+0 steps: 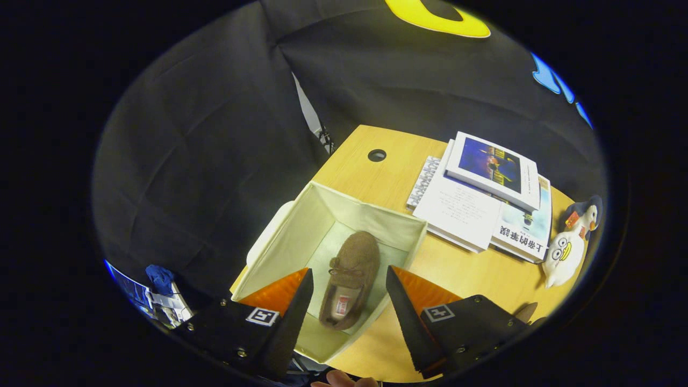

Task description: Open the storage box then place both shoes into the box .Put the left shoe in first, then the right shoe, with the right side of both shoes facing outward in a uniform manner.

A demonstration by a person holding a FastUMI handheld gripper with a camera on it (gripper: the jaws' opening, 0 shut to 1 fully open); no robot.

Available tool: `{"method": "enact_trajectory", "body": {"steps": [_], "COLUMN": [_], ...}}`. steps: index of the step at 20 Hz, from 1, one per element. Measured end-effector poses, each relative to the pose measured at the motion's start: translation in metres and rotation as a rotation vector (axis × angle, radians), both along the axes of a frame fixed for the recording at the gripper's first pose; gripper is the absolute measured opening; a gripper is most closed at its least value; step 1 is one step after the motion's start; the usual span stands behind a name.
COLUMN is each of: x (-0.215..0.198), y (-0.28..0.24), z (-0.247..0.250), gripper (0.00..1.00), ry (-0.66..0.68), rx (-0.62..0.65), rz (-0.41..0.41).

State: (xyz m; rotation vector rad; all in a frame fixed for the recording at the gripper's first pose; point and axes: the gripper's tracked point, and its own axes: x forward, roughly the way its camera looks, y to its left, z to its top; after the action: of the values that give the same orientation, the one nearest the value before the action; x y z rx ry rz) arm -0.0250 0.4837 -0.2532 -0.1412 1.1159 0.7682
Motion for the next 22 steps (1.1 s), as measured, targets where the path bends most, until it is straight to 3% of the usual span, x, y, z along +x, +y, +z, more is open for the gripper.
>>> {"method": "enact_trajectory", "body": {"steps": [5,11,22], "x": [0.005,0.009,0.014], "y": [-0.048,-0.123,-0.265], "z": [0.02,0.03,0.015], "gripper": [0.83,0.97,0.97], "ry": [-0.034,-0.069,-0.095], "rx": [0.045,0.071,0.046], "rz": [-0.016,-0.085,-0.235]}}
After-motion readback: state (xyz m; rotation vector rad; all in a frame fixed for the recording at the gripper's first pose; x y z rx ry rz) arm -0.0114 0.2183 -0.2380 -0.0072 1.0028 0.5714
